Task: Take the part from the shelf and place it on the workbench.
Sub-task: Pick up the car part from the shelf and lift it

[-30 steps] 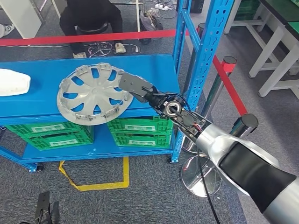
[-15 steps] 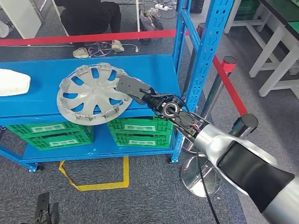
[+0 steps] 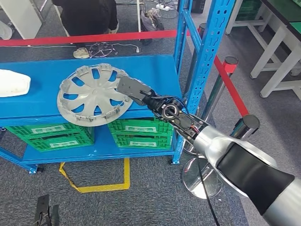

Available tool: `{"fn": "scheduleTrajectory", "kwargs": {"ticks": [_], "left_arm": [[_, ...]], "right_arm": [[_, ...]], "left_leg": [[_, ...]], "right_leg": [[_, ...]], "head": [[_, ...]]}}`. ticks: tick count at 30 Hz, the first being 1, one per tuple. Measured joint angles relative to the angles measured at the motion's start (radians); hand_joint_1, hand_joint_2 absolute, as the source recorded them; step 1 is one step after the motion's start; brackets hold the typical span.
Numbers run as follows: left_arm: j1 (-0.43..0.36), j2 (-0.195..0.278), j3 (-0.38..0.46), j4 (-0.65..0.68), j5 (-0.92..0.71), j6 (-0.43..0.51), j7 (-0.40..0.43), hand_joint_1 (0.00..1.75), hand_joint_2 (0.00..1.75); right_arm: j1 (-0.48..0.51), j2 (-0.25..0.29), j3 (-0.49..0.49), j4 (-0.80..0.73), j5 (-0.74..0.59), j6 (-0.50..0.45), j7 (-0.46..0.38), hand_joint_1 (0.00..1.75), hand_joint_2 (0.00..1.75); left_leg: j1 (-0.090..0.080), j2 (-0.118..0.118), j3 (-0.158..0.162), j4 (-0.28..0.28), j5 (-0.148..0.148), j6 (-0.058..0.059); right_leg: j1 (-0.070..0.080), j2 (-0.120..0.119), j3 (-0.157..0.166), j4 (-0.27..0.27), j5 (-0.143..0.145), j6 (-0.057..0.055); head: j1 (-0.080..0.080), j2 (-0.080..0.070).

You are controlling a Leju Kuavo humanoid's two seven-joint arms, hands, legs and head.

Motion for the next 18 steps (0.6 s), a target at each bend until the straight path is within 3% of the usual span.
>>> {"fn": "scheduleTrajectory", "kwargs": {"ticks": [18], "left_arm": [[0.0,0.001,0.0,0.0,0.004,-0.007,0.003,0.0,0.0]], "right_arm": [[0.0,0.005,0.006,0.008,0.002,0.0,0.0,0.0,0.0]], "left_leg": [[-0.003,-0.001,-0.002,0.006,-0.003,0.004]], "right_leg": [[-0.003,0.0,0.0,-0.002,0.001,0.004]], "head": [[0.0,0.0]]}}
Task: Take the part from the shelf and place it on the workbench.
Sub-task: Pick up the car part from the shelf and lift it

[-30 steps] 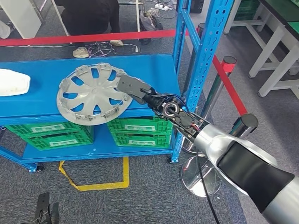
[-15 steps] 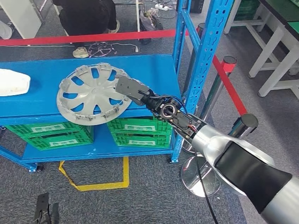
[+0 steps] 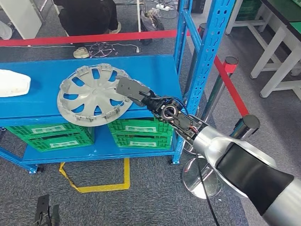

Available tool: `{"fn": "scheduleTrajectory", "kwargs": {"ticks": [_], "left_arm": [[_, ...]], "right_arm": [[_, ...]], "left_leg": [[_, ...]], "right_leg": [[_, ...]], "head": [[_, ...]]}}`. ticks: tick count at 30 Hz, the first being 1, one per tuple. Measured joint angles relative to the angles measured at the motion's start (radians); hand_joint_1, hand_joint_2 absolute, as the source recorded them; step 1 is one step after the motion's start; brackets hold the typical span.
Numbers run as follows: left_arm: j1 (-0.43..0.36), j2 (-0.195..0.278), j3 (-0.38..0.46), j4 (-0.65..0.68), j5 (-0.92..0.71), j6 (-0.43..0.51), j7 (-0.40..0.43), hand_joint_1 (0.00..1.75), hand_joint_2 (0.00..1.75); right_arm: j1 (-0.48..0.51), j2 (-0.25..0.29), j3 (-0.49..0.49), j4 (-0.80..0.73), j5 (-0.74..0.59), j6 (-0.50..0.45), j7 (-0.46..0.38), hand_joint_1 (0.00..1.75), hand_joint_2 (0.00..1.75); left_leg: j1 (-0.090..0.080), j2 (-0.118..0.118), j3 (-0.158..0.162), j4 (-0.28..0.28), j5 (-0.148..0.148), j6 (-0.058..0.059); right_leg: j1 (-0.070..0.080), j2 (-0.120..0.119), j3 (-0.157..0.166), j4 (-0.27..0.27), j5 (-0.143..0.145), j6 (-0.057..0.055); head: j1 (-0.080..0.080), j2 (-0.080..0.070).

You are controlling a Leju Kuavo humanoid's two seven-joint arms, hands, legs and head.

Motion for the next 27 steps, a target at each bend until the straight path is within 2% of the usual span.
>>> {"fn": "scheduleTrajectory", "kwargs": {"ticks": [8,10,11,12,13,14,15,16,17,18,19,20,21,22,25,26,27], "left_arm": [[-0.001,0.001,0.0,0.0,0.003,0.0,0.0,0.0,0.0],[-0.002,0.001,0.0,0.0,0.003,0.0,0.0,0.0,0.0],[-0.003,0.001,0.0,0.0,0.003,0.0,0.0,0.0,0.0],[-0.003,0.0,0.0,0.001,0.004,0.0,0.0,0.0,0.0],[-0.004,0.0,0.0,0.002,0.005,0.0,0.001,0.0,0.0],[-0.006,0.0,0.0,0.004,0.008,0.0,0.002,0.0,0.0],[-0.005,0.0,0.0,0.006,0.011,0.001,0.002,0.0,0.0],[-0.004,0.0,0.0,0.008,0.013,0.002,0.003,0.0,0.0],[-0.002,-0.001,0.0,0.009,0.016,0.002,0.003,0.0,0.0],[-0.001,0.0,0.0,0.009,0.016,0.003,0.003,0.0,0.0],[-0.001,0.0,0.0,0.01,0.016,0.003,0.003,0.0,0.0],[-0.002,0.001,0.0,0.01,0.016,0.003,0.003,0.0,0.0],[-0.004,0.002,0.0,0.01,0.016,0.003,0.003,0.0,0.0],[-0.006,0.003,0.0,0.01,0.016,0.003,0.003,0.0,0.0],[-0.006,0.003,0.0,0.01,0.015,0.003,0.003,0.0,0.0],[-0.005,0.003,0.0,0.01,0.012,0.003,0.003,0.0,0.0],[-0.006,0.002,0.0,0.01,0.01,0.004,0.003,0.0,0.0]], "right_arm": [[0.0,0.005,0.002,0.006,0.001,0.0,0.0,0.0,0.0],[-0.001,0.007,0.002,0.008,0.002,0.0,0.0,0.0,0.0],[-0.004,0.007,0.002,0.008,0.002,0.0,0.0,0.0,0.0],[-0.003,0.008,0.004,0.011,0.002,0.0,0.0,0.0,0.0],[-0.005,0.008,0.007,0.016,0.002,0.0,0.0,0.0,0.0],[-0.008,0.01,0.012,0.022,0.003,-0.001,0.001,0.0,0.0],[-0.009,0.012,0.018,0.028,0.004,-0.001,0.002,0.0,0.0],[-0.012,0.014,0.022,0.031,0.005,-0.001,0.003,0.0,0.0],[-0.013,0.016,0.025,0.033,0.005,-0.002,0.004,0.0,0.0],[-0.013,0.016,0.025,0.033,0.005,-0.002,0.004,0.0,0.0],[-0.014,0.016,0.025,0.033,0.005,-0.002,0.004,0.0,0.0],[-0.016,0.016,0.026,0.033,0.005,-0.002,0.004,0.0,0.0],[-0.018,0.016,0.026,0.033,0.005,-0.002,0.004,0.0,0.0],[-0.019,0.016,0.026,0.033,0.005,-0.002,0.004,0.0,0.0],[-0.022,0.017,0.025,0.033,0.005,-0.003,0.004,0.0,0.0],[-0.023,0.017,0.025,0.033,0.005,-0.003,0.004,0.0,0.0],[-0.024,0.017,0.025,0.033,0.005,-0.004,0.004,0.0,0.0]], "left_leg": [[-0.001,0.0,-0.001,0.001,-0.002,0.003],[0.005,0.002,0.007,-0.01,0.002,0.008],[0.009,0.004,0.012,-0.017,0.003,0.012],[0.014,0.005,0.018,-0.022,0.002,0.014],[0.016,0.004,0.025,-0.018,-0.01,0.004],[0.02,0.004,-0.024,0.073,-0.043,-0.01],[0.024,0.004,-0.083,0.168,-0.071,-0.025],[0.025,0.004,-0.143,0.253,-0.084,-0.038],[0.024,0.006,-0.203,0.315,-0.074,-0.039],[0.021,0.006,-0.197,0.264,-0.025,-0.033],[0.018,0.006,-0.176,0.186,0.031,-0.027],[0.013,0.006,-0.148,0.116,0.067,-0.022],[0.008,0.005,-0.125,0.059,0.087,-0.018],[0.005,0.005,-0.111,0.03,0.088,-0.015],[0.006,0.005,-0.09,0.014,0.065,-0.004],[0.008,0.005,-0.079,0.01,0.06,0.001],[0.009,0.005,-0.069,0.008,0.056,0.005]], "right_leg": [[-0.001,0.0,0.001,-0.001,0.0,0.003],[-0.001,0.0,-0.003,0.004,-0.006,0.008],[0.0,0.0,-0.017,0.032,-0.022,0.011],[-0.004,0.001,-0.067,0.119,-0.048,0.018],[-0.011,0.001,-0.08,0.128,-0.039,0.026],[-0.014,0.004,-0.079,0.133,-0.041,0.018],[-0.016,0.008,-0.063,0.112,-0.033,0.01],[-0.014,0.011,-0.008,0.034,-0.018,-0.003],[-0.011,0.015,0.014,0.033,-0.038,-0.018],[-0.01,0.016,0.028,0.032,-0.049,-0.018],[-0.009,0.017,0.042,0.031,-0.06,-0.016],[-0.008,0.018,0.05,0.03,-0.07,-0.013],[-0.007,0.019,0.057,0.028,-0.08,-0.008],[-0.006,0.021,0.061,0.023,-0.087,-0.003],[-0.004,0.021,0.086,0.009,-0.095,0.011],[-0.004,0.018,0.086,0.023,-0.098,0.014],[-0.004,0.015,0.071,0.056,-0.107,0.017]], "head": [[-0.001,0.0],[0.0,0.0],[0.002,0.0],[0.004,0.0],[0.008,0.0],[0.005,0.0],[0.0,0.0],[-0.004,0.0],[-0.011,0.0],[-0.011,0.0],[-0.012,0.0],[-0.014,0.0],[-0.016,0.0],[-0.018,0.0],[-0.018,0.0],[-0.016,0.0],[-0.013,0.0]]}}
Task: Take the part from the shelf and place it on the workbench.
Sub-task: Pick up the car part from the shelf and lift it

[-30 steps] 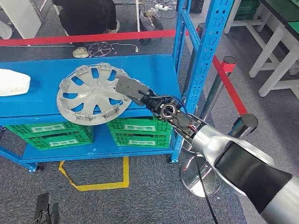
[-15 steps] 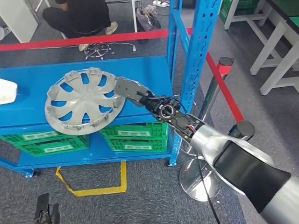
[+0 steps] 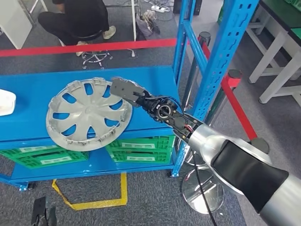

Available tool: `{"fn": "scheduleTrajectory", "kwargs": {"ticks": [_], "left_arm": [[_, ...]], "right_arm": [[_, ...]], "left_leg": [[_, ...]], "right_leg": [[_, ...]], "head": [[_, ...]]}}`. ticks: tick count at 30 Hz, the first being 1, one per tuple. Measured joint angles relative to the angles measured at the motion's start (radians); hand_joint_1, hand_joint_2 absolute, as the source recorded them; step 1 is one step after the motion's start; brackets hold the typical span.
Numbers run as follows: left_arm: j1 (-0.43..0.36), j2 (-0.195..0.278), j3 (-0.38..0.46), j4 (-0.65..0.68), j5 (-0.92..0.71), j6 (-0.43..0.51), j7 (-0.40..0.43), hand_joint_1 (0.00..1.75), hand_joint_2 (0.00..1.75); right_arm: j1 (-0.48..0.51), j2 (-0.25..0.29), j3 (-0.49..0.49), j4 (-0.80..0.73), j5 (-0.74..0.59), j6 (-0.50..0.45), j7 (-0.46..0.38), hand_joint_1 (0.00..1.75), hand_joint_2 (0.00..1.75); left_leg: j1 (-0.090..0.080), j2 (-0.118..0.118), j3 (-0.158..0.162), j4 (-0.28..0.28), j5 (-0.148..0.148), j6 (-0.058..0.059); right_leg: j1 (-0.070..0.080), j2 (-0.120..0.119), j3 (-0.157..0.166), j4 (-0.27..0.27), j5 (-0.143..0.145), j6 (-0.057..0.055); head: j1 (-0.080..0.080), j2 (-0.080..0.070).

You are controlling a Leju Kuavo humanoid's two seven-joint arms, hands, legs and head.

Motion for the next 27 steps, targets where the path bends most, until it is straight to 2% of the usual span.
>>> {"fn": "scheduleTrajectory", "kwargs": {"ticks": [1,3,4,5,6,8,9,10,11,12,16,27], "left_arm": [[0.0,0.0,0.0,0.0,-0.002,0.001,0.0,0.0,0.0],[-0.001,0.0,0.0,0.0,-0.005,0.005,0.0,0.0,0.0],[0.0,0.0,0.0,0.0,-0.006,0.008,0.0,0.0,0.0],[0.0,0.0,0.0,0.0,-0.008,0.011,0.0,0.0,0.0],[0.001,-0.001,0.0,0.0,-0.01,0.013,0.0,0.0,0.0],[0.001,-0.004,0.0,0.001,-0.013,0.017,0.0,0.0,0.0],[0.0,-0.006,-0.001,0.001,-0.014,0.018,0.0,0.0,0.0],[-0.001,-0.007,-0.002,0.002,-0.014,0.018,0.0,0.0,0.0],[-0.001,-0.008,-0.002,0.002,-0.014,0.019,0.0,0.0,0.0],[-0.002,-0.008,-0.003,0.003,-0.015,0.019,0.0,0.0,0.0],[-0.004,-0.01,-0.004,0.004,-0.019,0.02,0.002,0.0,0.0],[-0.009,-0.008,-0.004,0.004,-0.021,0.02,0.008,0.0,0.0]], "right_arm": [[0.0,0.0,0.0,0.0,0.0,0.0,0.0,0.0,0.0],[0.003,0.0,0.0,0.0,0.0,-0.001,0.002,0.0,0.0],[0.006,0.0,0.001,0.0,0.0,0.0,0.002,0.0,0.0],[0.009,0.0,0.001,0.0,0.001,0.0,0.003,0.0,0.0],[0.011,0.0,0.001,0.0,0.002,0.001,0.003,0.0,0.0],[0.01,0.0,0.001,0.0,0.004,0.003,0.004,0.0,0.0],[0.008,0.0,0.001,0.0,0.005,0.003,0.004,0.0,0.0],[0.006,0.0,0.002,-0.001,0.005,0.004,0.005,0.0,0.0],[0.004,0.0,0.002,-0.002,0.006,0.004,0.005,0.0,0.0],[0.003,0.0,0.003,-0.002,0.007,0.005,0.006,0.0,0.0],[0.001,-0.001,0.005,-0.005,0.012,0.007,0.01,0.0,0.0],[0.002,0.0,0.013,-0.008,0.017,0.012,0.012,0.0,0.0]], "left_leg": [[0.0,-0.001,0.01,-0.002,-0.006,0.004],[-0.001,-0.001,0.025,-0.003,-0.019,0.01],[-0.002,-0.001,0.033,-0.003,-0.026,0.012],[-0.004,-0.002,0.043,-0.003,-0.034,0.013],[-0.006,-0.004,0.055,-0.003,-0.042,0.014],[-0.01,-0.007,0.079,-0.005,-0.057,0.015],[-0.011,-0.007,0.086,-0.006,-0.063,0.015],[-0.01,-0.006,0.087,-0.007,-0.066,0.012],[-0.008,-0.006,0.086,-0.007,-0.066,0.008],[-0.008,-0.005,0.083,-0.007,-0.066,0.004],[-0.007,-0.002,0.086,-0.01,-0.072,0.002],[-0.006,-0.002,0.091,-0.018,-0.071,-0.005]], "right_leg": [[0.0,-0.003,-0.032,0.059,-0.016,0.002],[0.002,-0.004,-0.118,0.2,-0.065,0.005],[0.003,-0.005,-0.157,0.247,-0.085,0.005],[0.004,-0.005,-0.181,0.257,-0.085,0.003],[0.006,-0.005,-0.187,0.229,-0.058,-0.002],[0.016,-0.005,-0.163,0.092,0.061,-0.024],[0.022,-0.006,-0.149,0.028,0.107,-0.036],[0.028,-0.007,-0.137,-0.018,0.137,-0.045],[0.033,-0.007,-0.134,-0.042,0.15,-0.051],[0.034,-0.007,-0.129,-0.049,0.15,-0.053],[0.033,-0.002,-0.12,-0.054,0.159,-0.037],[0.033,-0.001,-0.12,-0.053,0.156,-0.047]], "head": [[0.002,0.0],[0.005,0.0],[0.006,0.0],[0.007,0.0],[0.009,0.0],[0.012,0.0],[0.008,0.0],[0.006,0.0],[0.004,0.0],[0.003,0.0],[0.009,0.0],[0.01,0.0]]}}
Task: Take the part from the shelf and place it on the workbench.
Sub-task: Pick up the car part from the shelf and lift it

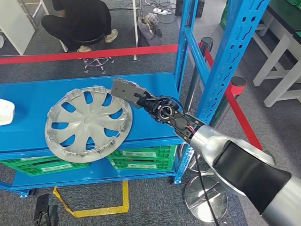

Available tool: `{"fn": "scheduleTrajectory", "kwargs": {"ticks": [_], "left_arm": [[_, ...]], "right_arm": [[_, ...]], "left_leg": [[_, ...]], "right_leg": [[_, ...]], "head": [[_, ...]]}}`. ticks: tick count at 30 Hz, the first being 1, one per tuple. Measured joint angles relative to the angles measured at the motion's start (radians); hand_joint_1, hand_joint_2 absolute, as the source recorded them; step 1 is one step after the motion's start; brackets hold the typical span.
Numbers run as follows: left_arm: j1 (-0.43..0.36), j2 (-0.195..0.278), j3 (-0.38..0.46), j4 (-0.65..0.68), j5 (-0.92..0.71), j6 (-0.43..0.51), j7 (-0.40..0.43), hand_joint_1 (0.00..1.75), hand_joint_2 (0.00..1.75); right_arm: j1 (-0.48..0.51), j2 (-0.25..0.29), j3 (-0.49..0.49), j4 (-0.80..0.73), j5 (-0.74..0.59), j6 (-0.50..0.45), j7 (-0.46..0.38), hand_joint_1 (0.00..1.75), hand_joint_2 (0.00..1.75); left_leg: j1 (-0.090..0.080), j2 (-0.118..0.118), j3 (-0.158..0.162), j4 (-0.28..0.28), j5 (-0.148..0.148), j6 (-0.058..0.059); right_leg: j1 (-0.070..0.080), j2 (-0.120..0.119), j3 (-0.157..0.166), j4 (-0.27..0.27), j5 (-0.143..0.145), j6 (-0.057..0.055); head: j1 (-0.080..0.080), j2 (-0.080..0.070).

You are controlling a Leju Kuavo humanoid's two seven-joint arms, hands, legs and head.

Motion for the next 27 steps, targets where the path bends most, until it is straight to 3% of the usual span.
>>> {"fn": "scheduleTrajectory", "kwargs": {"ticks": [9,17,22,26,27], "left_arm": [[-0.002,0.0,-0.002,0.0,0.004,0.0,0.004,0.0,0.0],[-0.003,0.001,-0.007,0.0,0.014,0.0,0.008,0.0,0.0],[-0.003,0.002,-0.008,0.0,0.016,0.0,0.008,0.0,0.0],[-0.003,0.003,-0.008,0.0,0.019,0.0,0.008,0.0,0.0],[-0.003,0.003,-0.008,0.0,0.02,0.0,0.008,0.0,0.0]], "right_arm": [[0.007,0.0,0.016,-0.019,0.016,0.021,0.012,0.0,0.0],[0.032,0.0,0.023,-0.067,-0.008,0.057,0.105,0.0,0.0],[0.04,0.0,0.028,-0.094,-0.01,0.058,0.116,0.0,0.0],[0.044,-0.001,0.03,-0.111,-0.013,0.062,0.133,0.0,1.75],[0.046,-0.002,0.031,-0.119,-0.014,0.064,0.146,0.0,1.75]], "left_leg": [[0.0,0.0,0.0,0.0,0.001,-0.001],[-0.002,0.0,0.0,0.0,0.001,-0.001],[-0.002,0.0,0.0,0.0,0.001,-0.001],[-0.002,0.0,0.0,0.0,0.001,-0.001],[-0.002,0.0,0.0,0.0,0.001,-0.001]], "right_leg": [[-0.003,-0.001,0.0,0.0,0.001,-0.001],[-0.005,-0.001,0.0,0.0,0.001,-0.001],[-0.005,-0.001,0.0,0.0,0.001,-0.001],[-0.005,-0.001,0.0,0.0,0.001,-0.001],[-0.005,-0.001,0.0,0.0,0.001,-0.001]], "head": [[0.0,0.0],[0.0,0.0],[0.0,0.0],[0.0,0.0],[0.0,0.0]]}}
